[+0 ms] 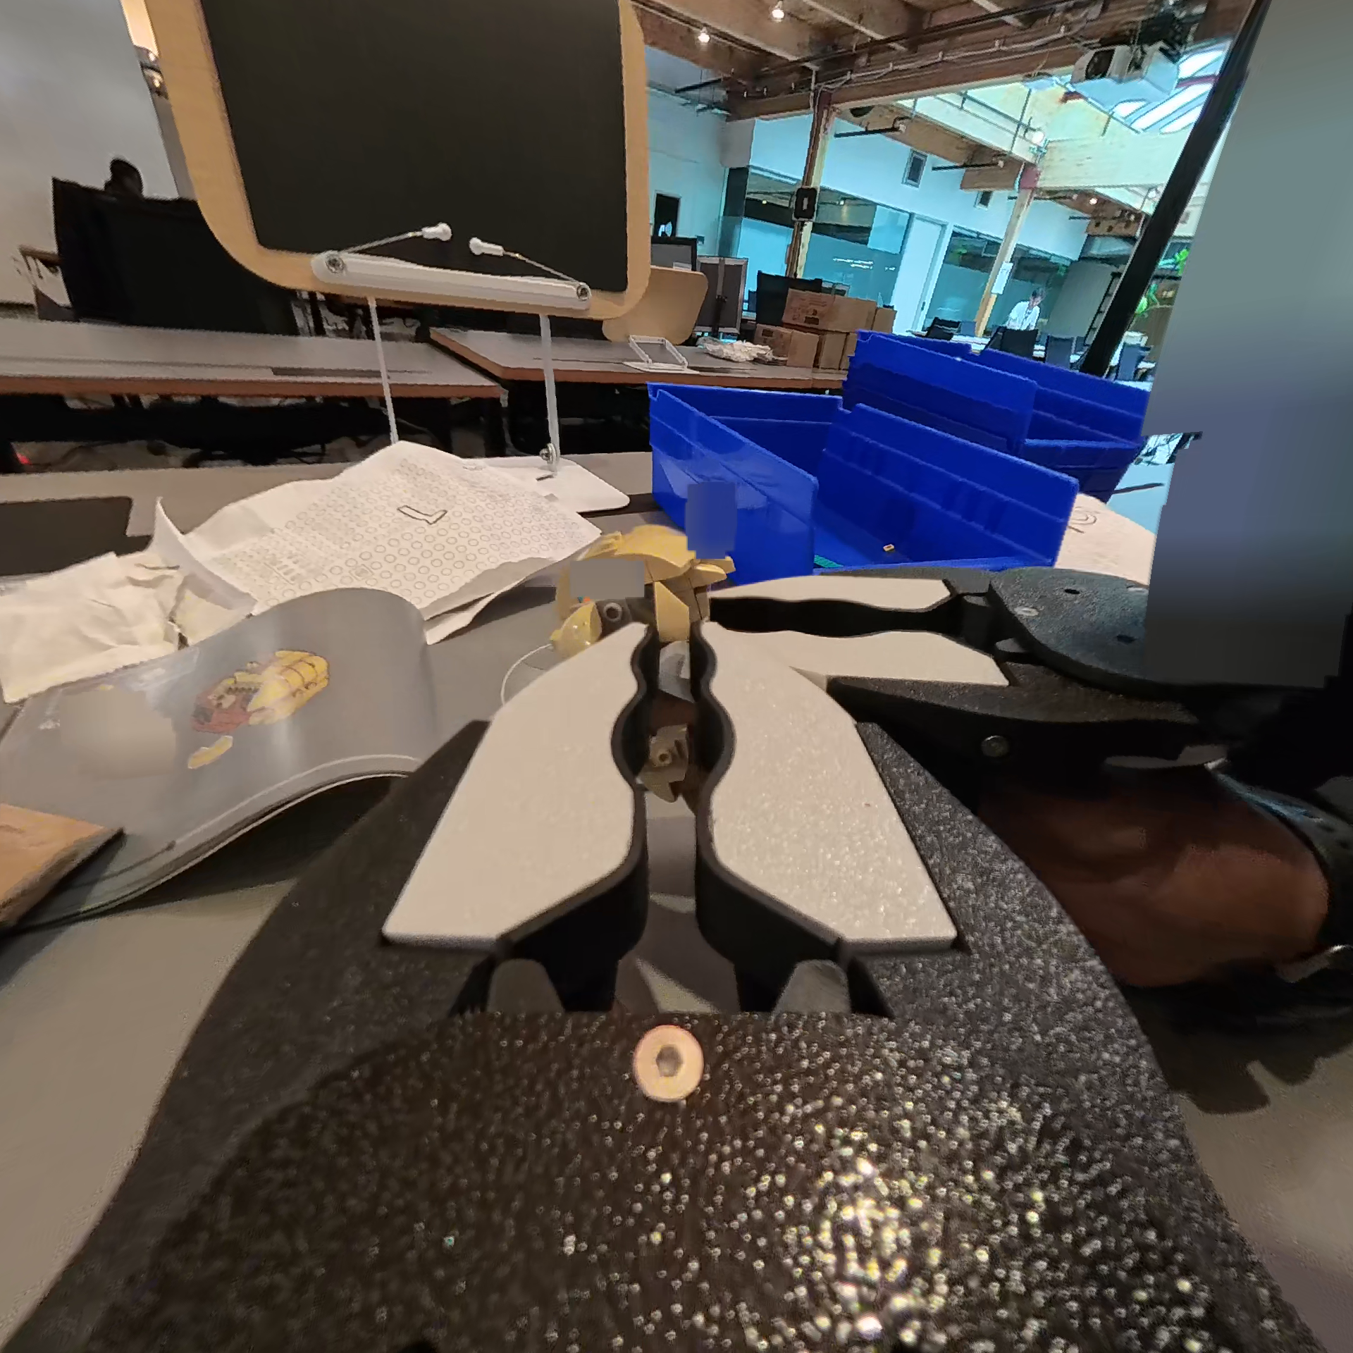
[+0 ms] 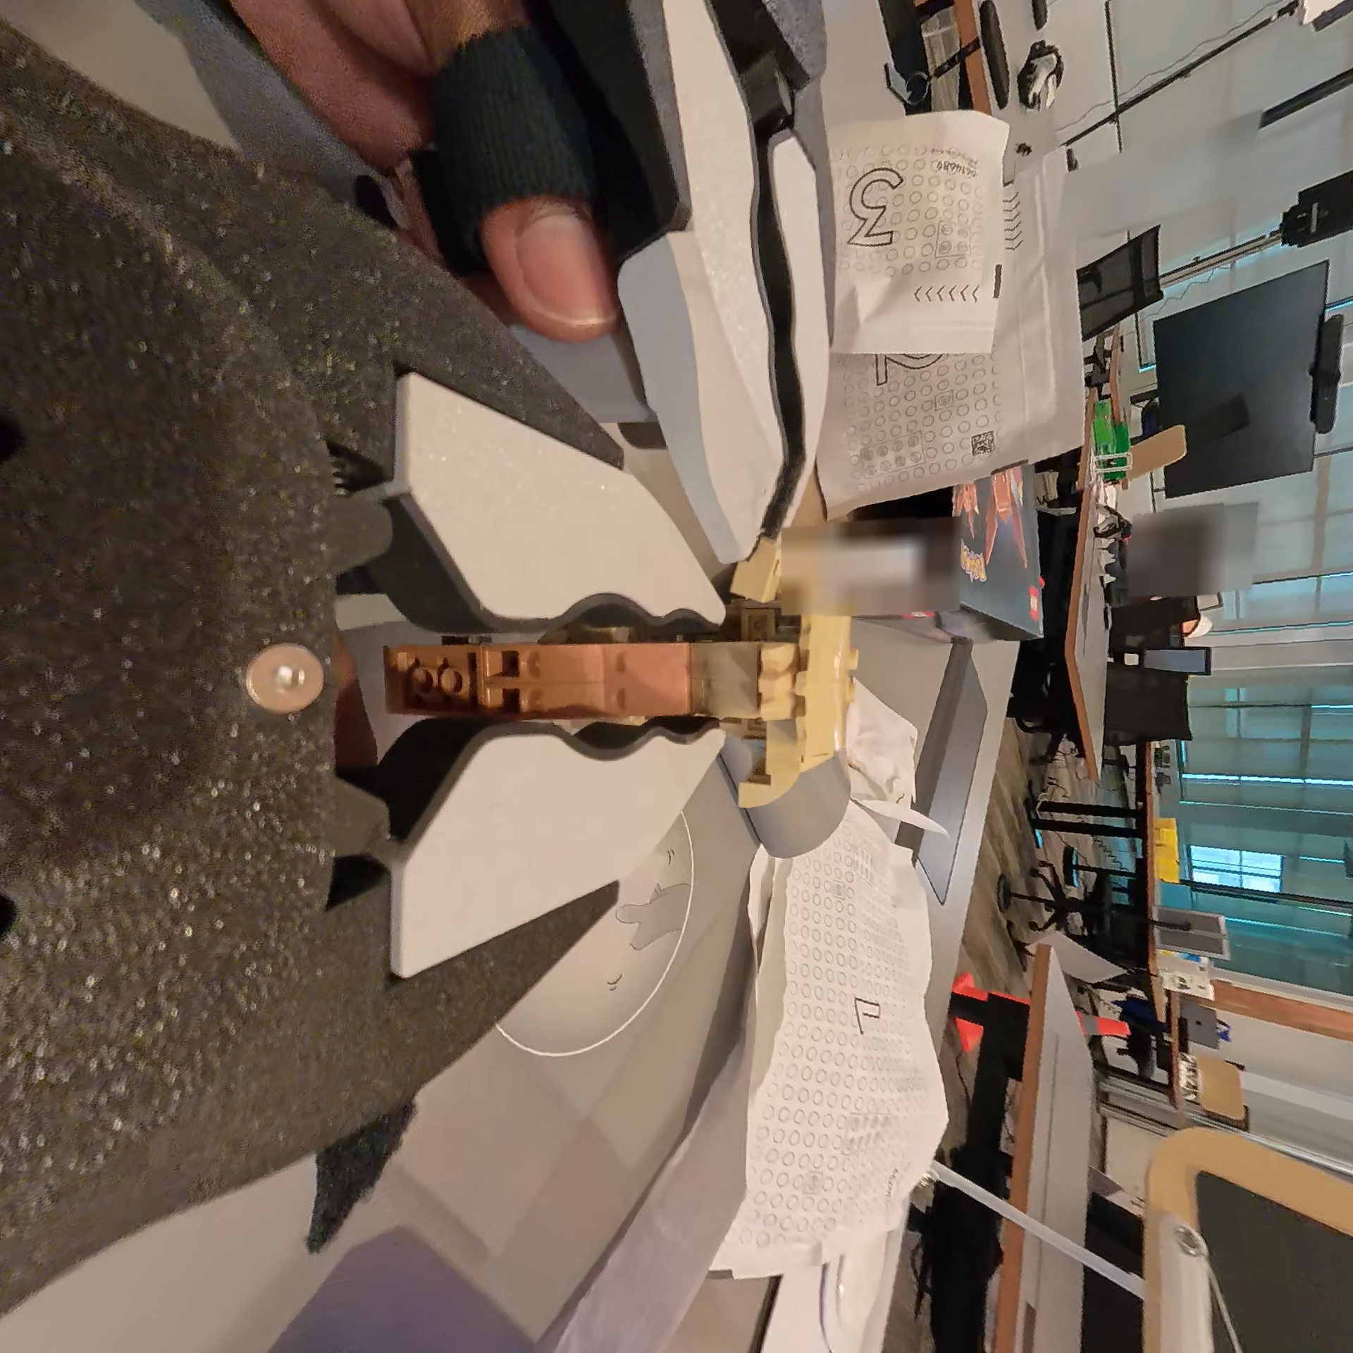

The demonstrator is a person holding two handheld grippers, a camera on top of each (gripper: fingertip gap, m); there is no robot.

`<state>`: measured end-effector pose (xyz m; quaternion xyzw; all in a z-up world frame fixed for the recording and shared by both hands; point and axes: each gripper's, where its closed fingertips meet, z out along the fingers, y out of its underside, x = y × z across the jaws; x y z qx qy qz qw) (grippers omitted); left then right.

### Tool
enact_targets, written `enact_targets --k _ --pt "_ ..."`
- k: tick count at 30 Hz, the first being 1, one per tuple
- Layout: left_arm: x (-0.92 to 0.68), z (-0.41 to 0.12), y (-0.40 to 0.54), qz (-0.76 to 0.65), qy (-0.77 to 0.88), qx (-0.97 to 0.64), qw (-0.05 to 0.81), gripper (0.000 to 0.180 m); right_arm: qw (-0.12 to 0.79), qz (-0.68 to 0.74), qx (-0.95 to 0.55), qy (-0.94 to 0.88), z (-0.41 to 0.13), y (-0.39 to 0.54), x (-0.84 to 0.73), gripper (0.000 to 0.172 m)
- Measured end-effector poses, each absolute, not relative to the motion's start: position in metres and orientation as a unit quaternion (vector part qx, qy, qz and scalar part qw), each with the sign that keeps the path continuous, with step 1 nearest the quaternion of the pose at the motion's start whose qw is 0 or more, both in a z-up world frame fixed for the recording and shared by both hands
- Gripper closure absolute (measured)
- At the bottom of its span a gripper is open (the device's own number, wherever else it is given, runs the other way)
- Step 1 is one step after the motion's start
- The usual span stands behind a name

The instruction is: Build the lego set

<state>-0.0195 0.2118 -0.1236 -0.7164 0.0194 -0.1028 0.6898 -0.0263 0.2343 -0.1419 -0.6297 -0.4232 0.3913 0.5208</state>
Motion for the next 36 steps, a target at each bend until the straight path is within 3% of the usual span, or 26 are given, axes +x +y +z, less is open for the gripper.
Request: enact_targets --k 9,22,36 --pt "-0.023 -0.126 0.218 -0.186 -0.066 -0.708 0.678 0.173 0.472 0.432 -0.661 -0.391 -0.148 0.237 -0.026 0.151" --pt "-0.021 -0.139 0.223 -0.147 -0.061 -0.768 0.620 0.173 0.317 0.499 -0.738 -0.325 -0.171 0.224 -0.026 0.151" --pt "-0.017 -0.146 0.222 -0.127 -0.067 -0.789 0.597 0.173 0.325 0.502 -0.736 -0.318 -0.169 0.224 -0.023 0.151"
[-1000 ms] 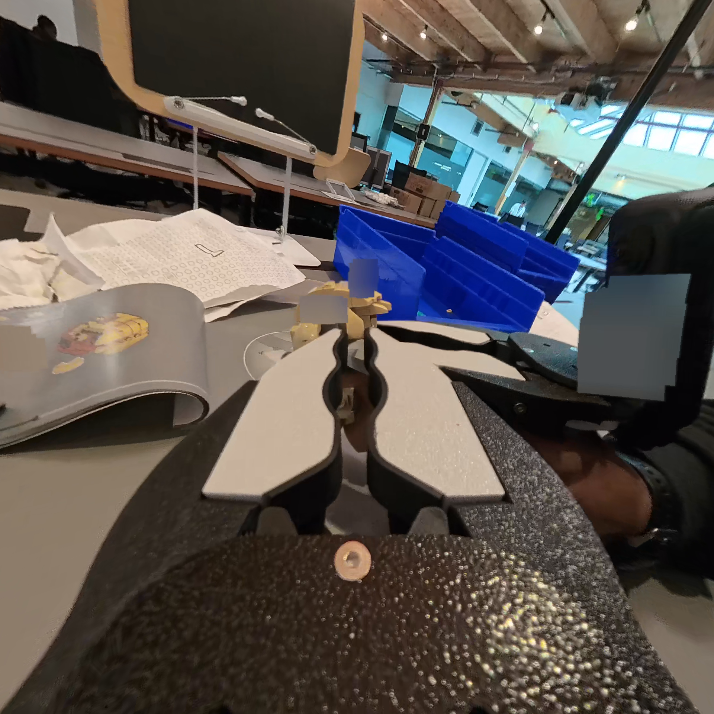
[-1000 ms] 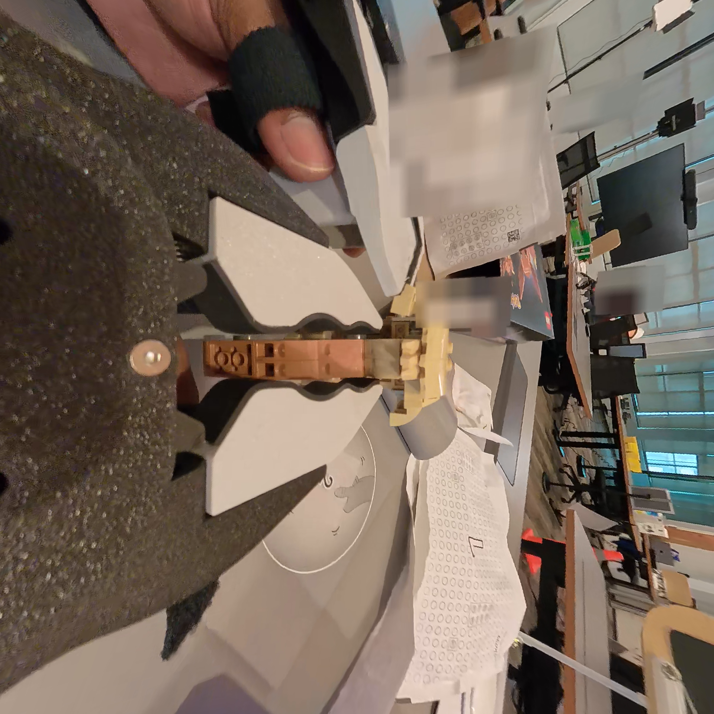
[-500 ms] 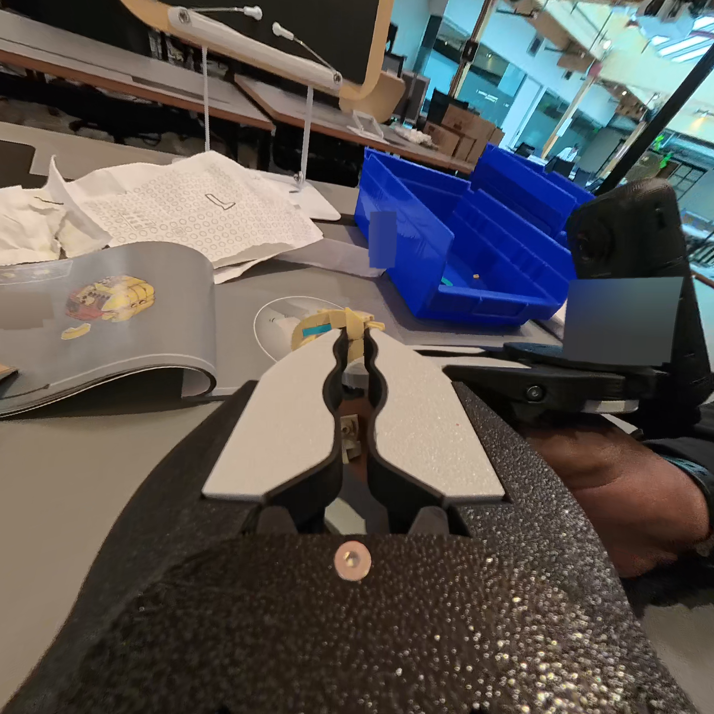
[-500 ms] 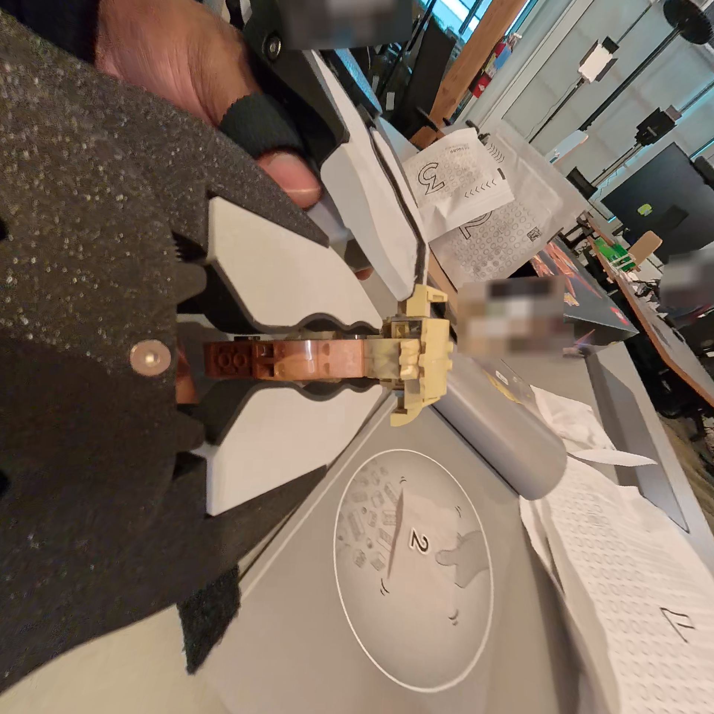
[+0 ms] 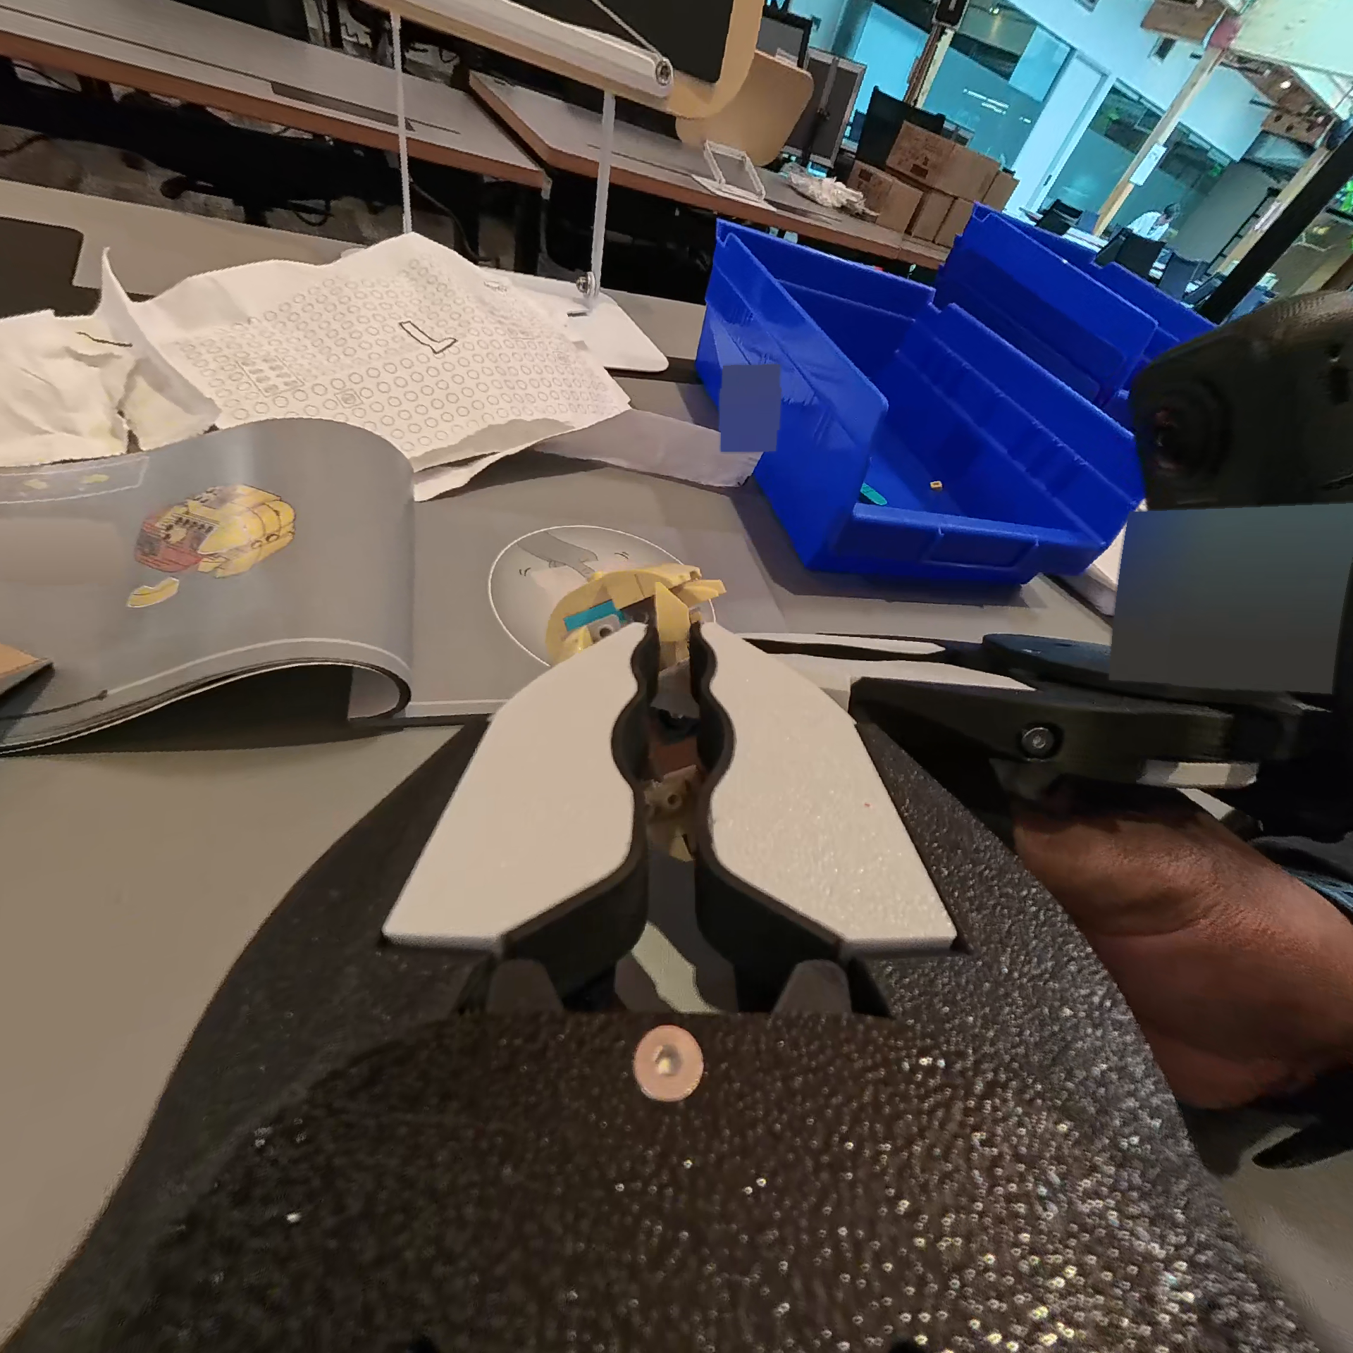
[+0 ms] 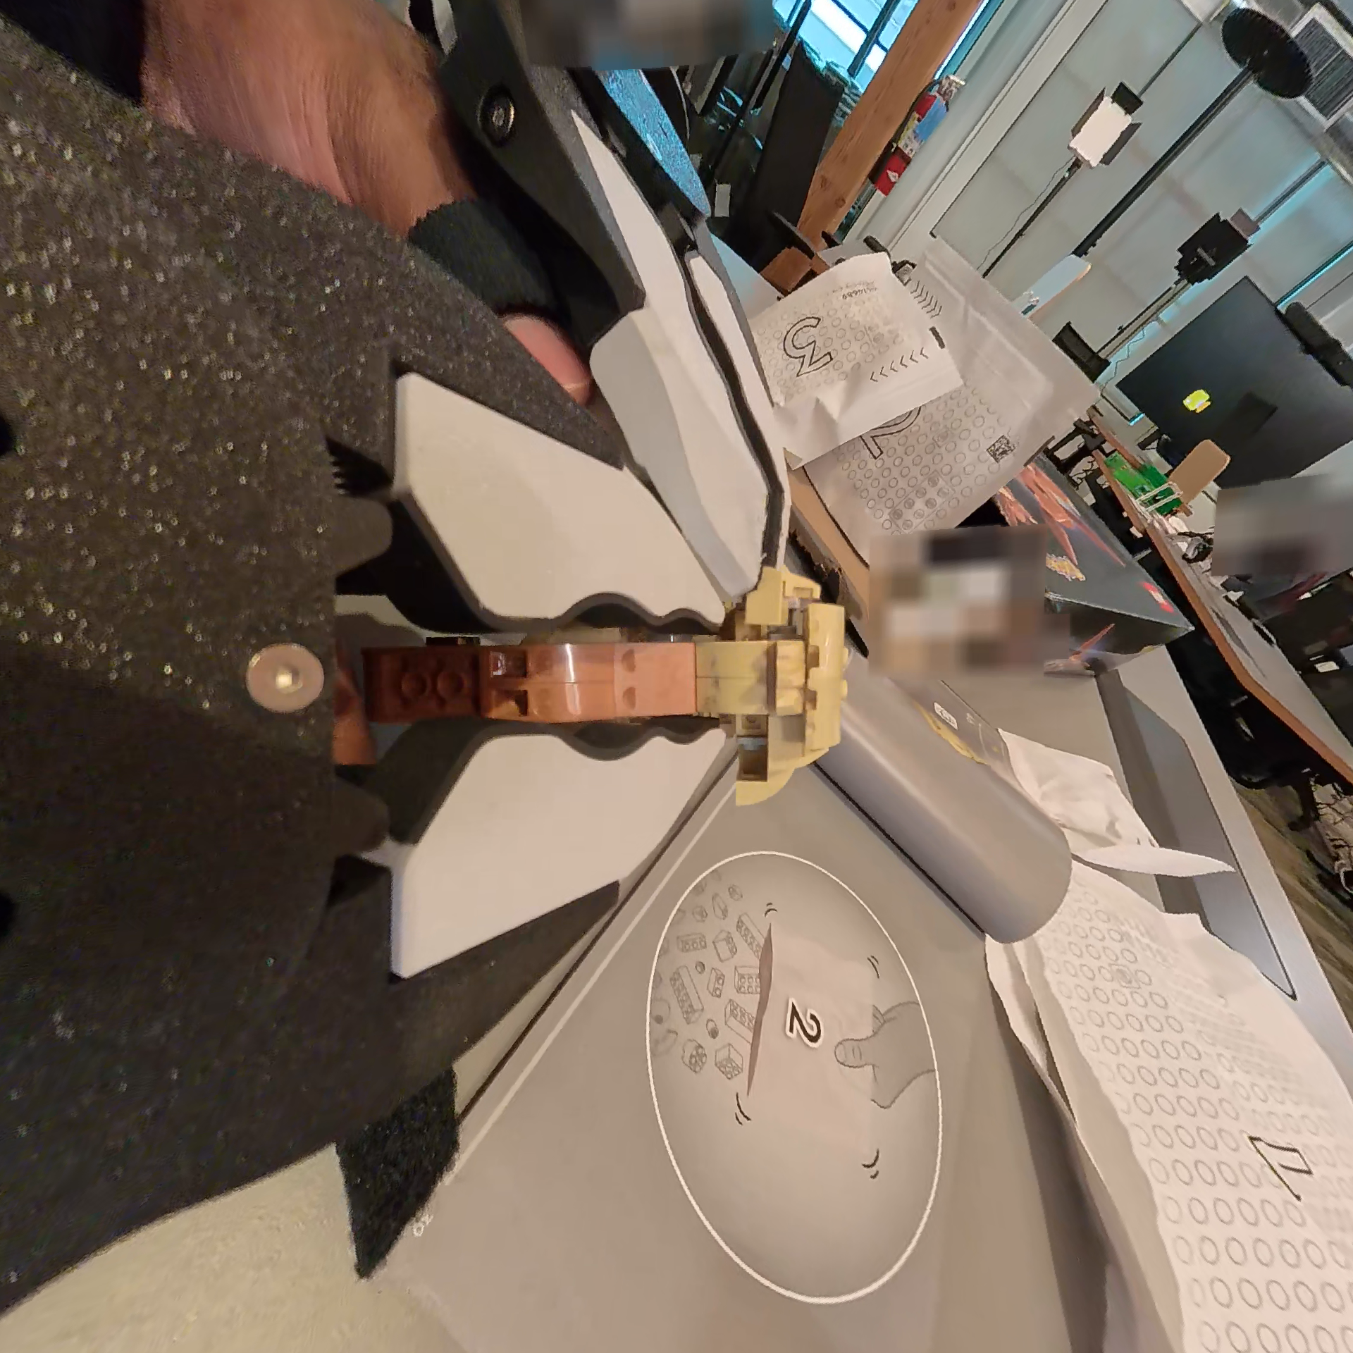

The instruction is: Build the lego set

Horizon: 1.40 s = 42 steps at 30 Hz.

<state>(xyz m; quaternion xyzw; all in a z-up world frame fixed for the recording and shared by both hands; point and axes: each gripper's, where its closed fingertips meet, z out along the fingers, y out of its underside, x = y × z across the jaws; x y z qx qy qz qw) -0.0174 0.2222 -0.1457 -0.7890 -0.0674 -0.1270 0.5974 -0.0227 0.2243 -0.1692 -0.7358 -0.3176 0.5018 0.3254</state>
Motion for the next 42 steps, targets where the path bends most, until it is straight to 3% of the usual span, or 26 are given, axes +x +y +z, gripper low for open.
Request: enact_targets --k 19,27,38,42 --pt "-0.020 -0.137 0.217 -0.102 -0.110 -0.778 0.611 0.173 0.380 0.489 -0.709 -0.338 -0.159 0.220 -0.019 0.151" --pt "-0.015 -0.137 0.218 -0.066 -0.103 -0.777 0.618 0.162 0.374 0.494 -0.710 -0.335 -0.159 0.220 -0.019 0.151" --pt "-0.024 -0.131 0.214 -0.048 -0.064 -0.764 0.640 0.161 0.226 0.536 -0.755 -0.304 -0.181 0.215 -0.020 0.151" --pt "-0.028 -0.134 0.208 -0.026 0.033 -0.785 0.619 0.160 0.183 0.549 -0.759 -0.298 -0.186 0.213 -0.020 0.151"
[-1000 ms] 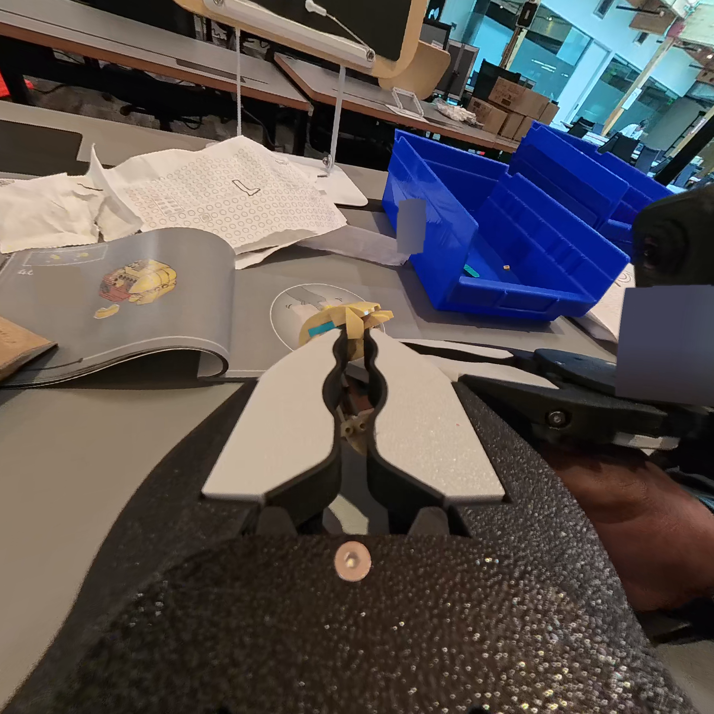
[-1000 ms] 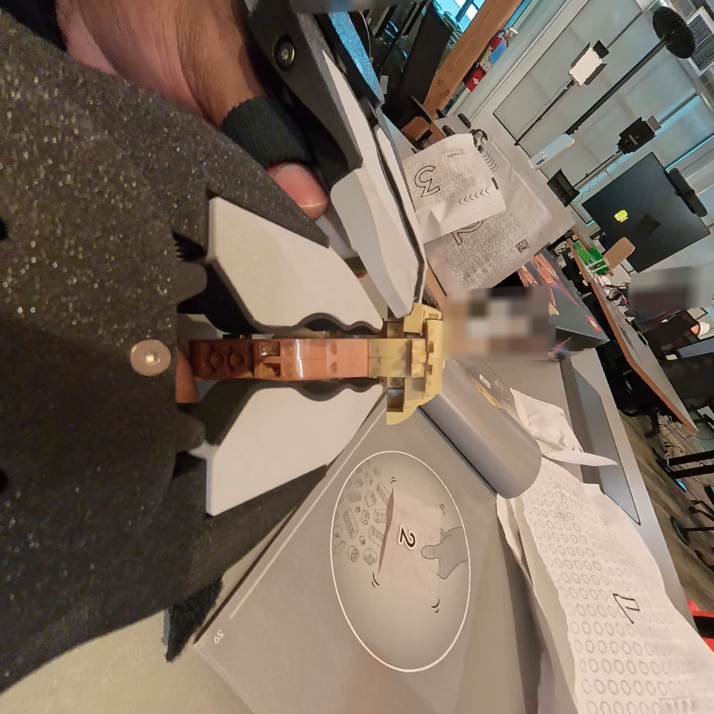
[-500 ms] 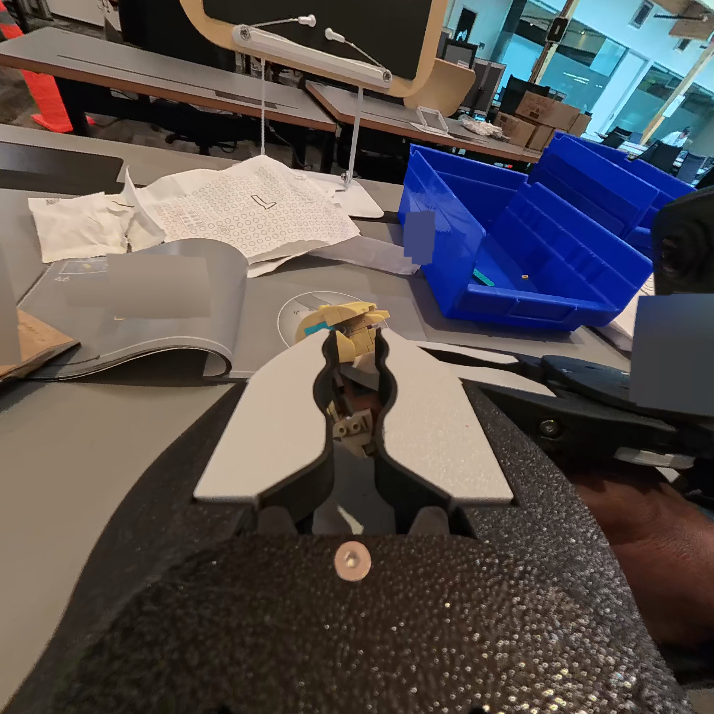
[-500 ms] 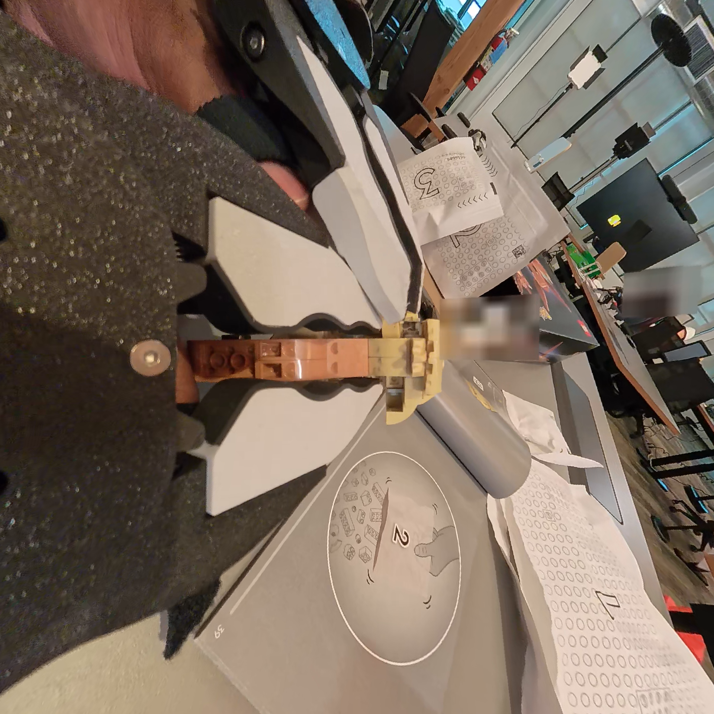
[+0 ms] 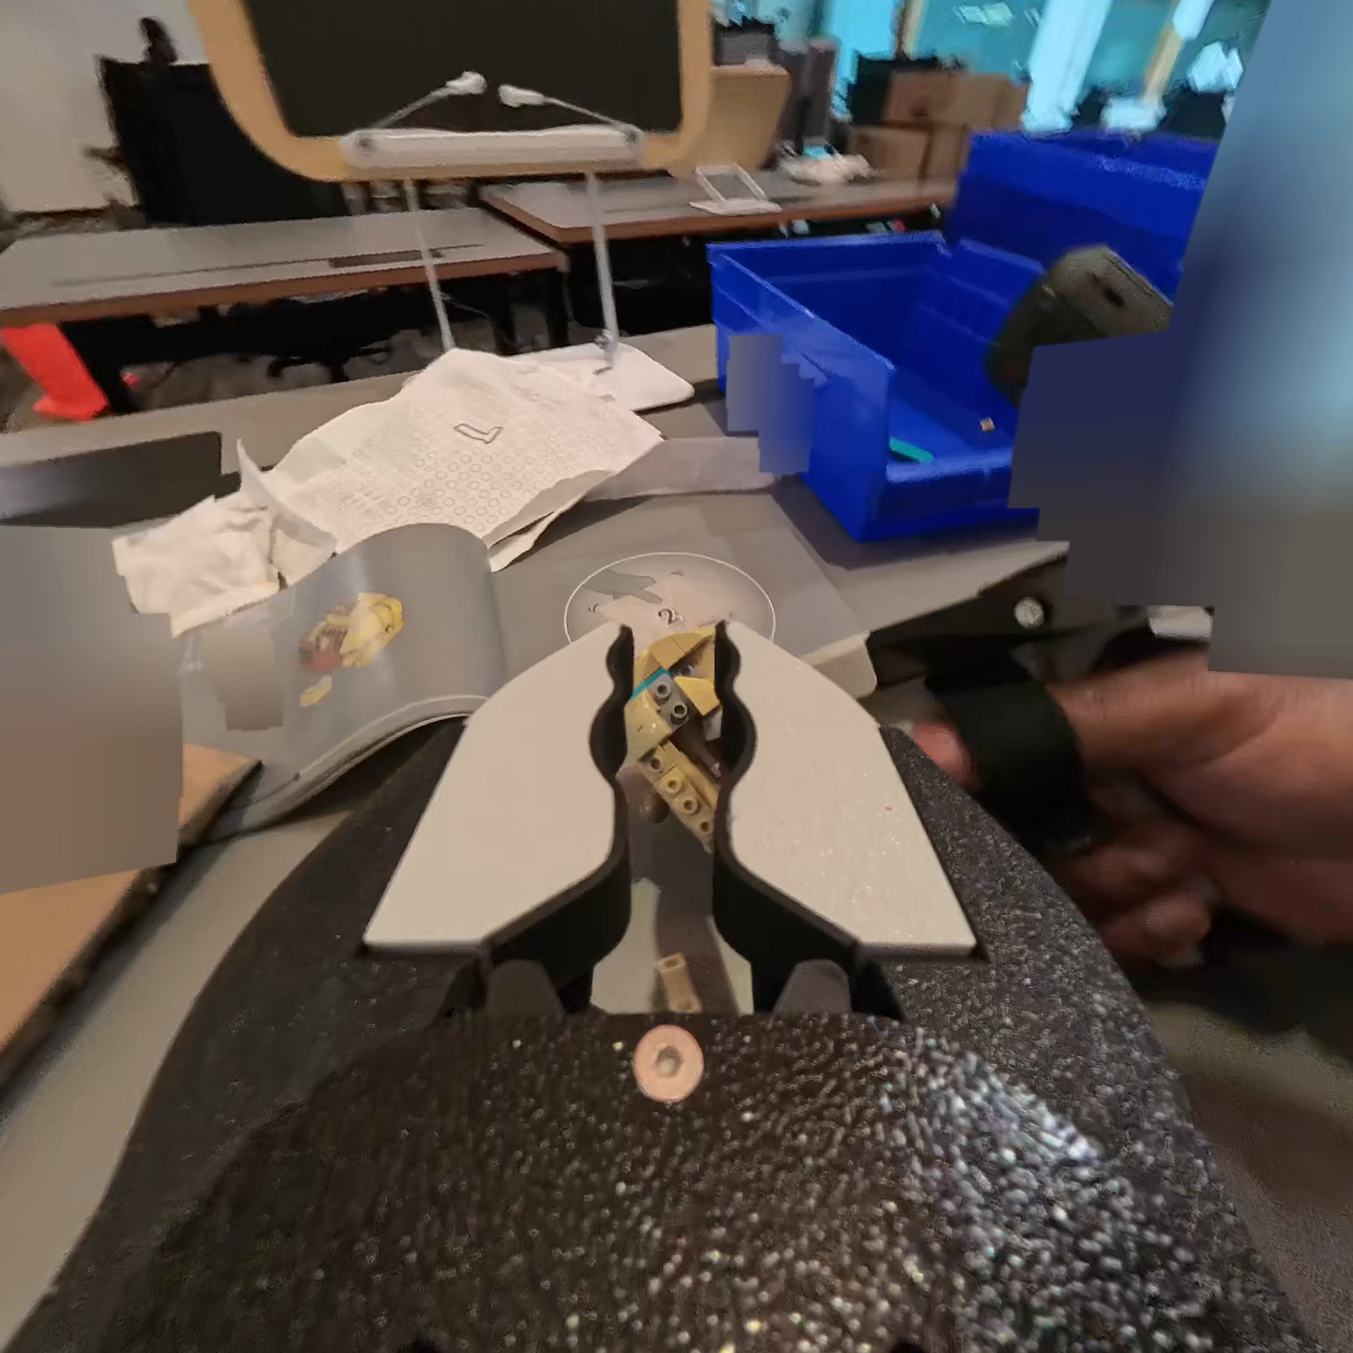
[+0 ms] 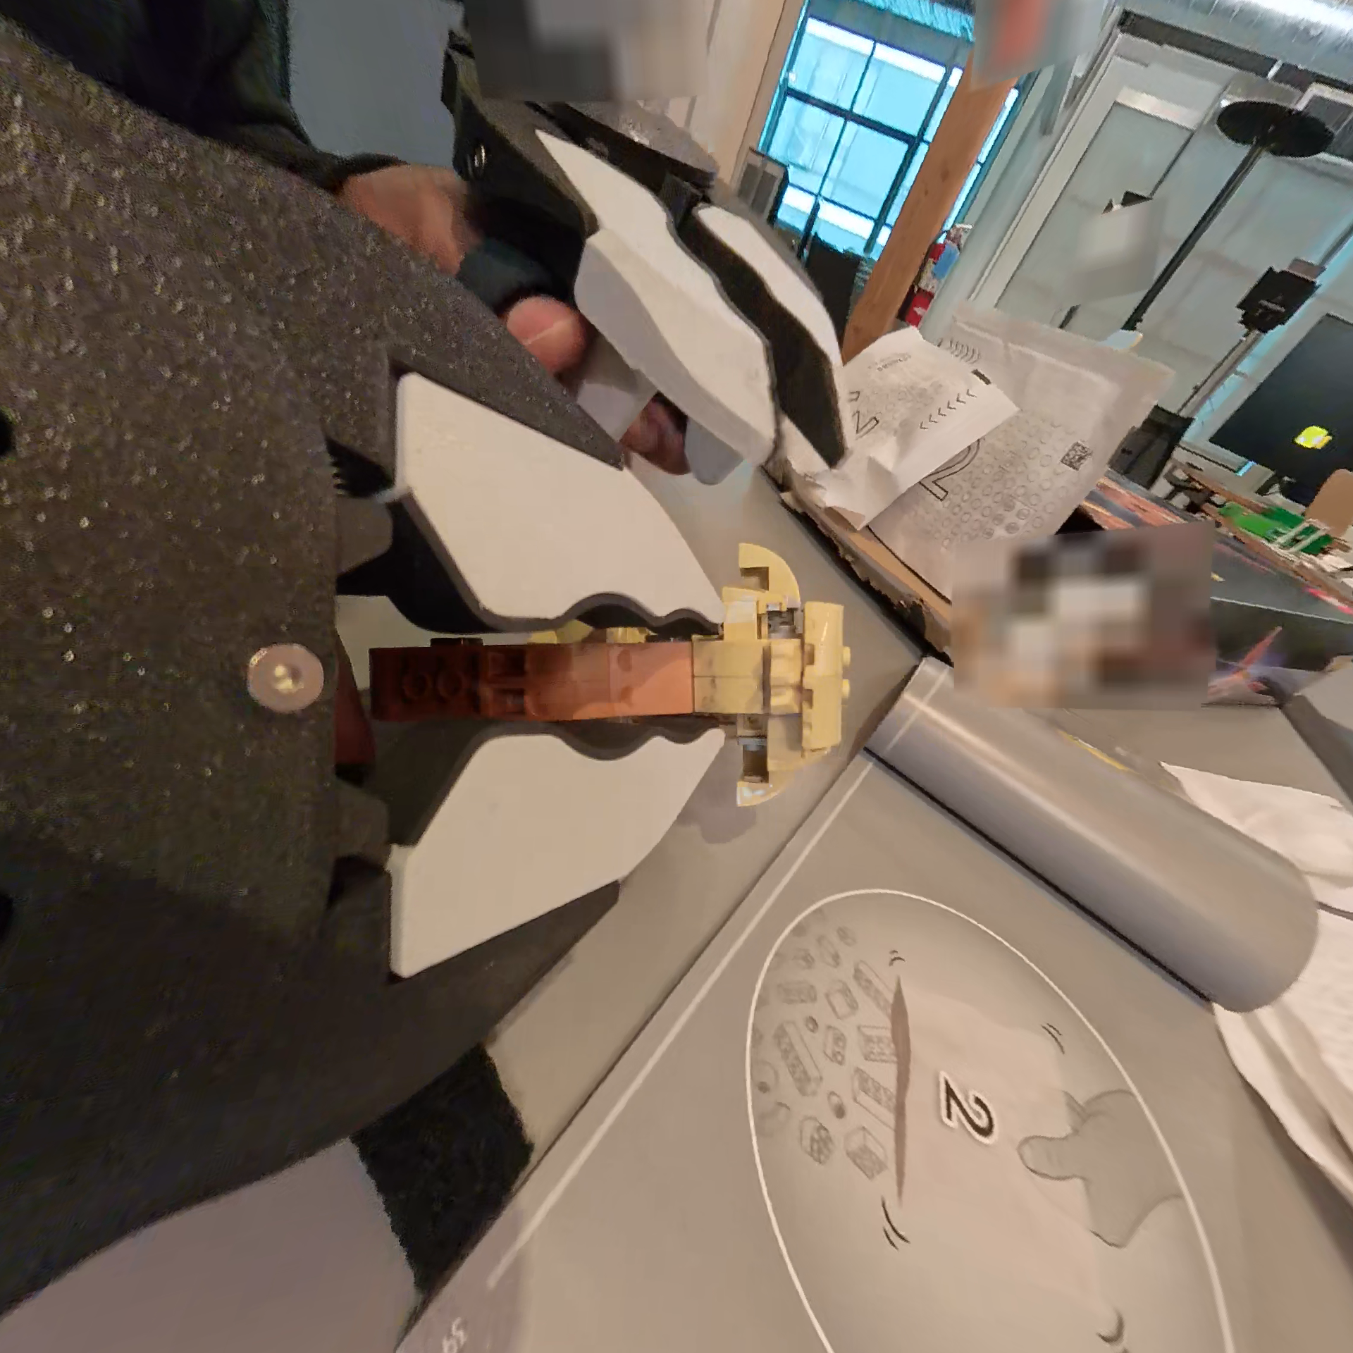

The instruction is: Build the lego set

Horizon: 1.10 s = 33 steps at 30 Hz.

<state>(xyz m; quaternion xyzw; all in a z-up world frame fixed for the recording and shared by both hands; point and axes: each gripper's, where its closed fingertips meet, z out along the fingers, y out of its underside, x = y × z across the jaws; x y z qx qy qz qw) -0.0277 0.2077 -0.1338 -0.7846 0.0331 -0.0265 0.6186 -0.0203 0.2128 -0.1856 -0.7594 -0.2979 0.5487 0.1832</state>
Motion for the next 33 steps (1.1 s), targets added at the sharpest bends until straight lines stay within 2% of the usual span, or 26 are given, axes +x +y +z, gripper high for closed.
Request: enact_targets --k 5,8,12,22,33 --pt "-0.027 -0.143 0.196 0.098 0.277 -0.791 0.537 0.154 0.141 0.563 -0.757 -0.299 -0.188 0.204 -0.022 0.151" --pt "-0.029 -0.152 0.193 0.160 0.410 -0.760 0.478 0.157 0.122 0.570 -0.753 -0.306 -0.188 0.197 -0.023 0.151" --pt "-0.020 -0.156 0.186 0.124 0.518 -0.721 0.443 0.161 0.111 0.573 -0.749 -0.312 -0.189 0.191 -0.022 0.151" --pt "-0.021 -0.166 0.189 0.096 0.623 -0.684 0.366 0.162 0.113 0.573 -0.747 -0.319 -0.189 0.189 -0.023 0.151" --pt "-0.021 -0.173 0.187 0.112 0.664 -0.664 0.326 0.166 0.095 0.563 -0.753 -0.327 -0.194 0.184 -0.021 0.151"
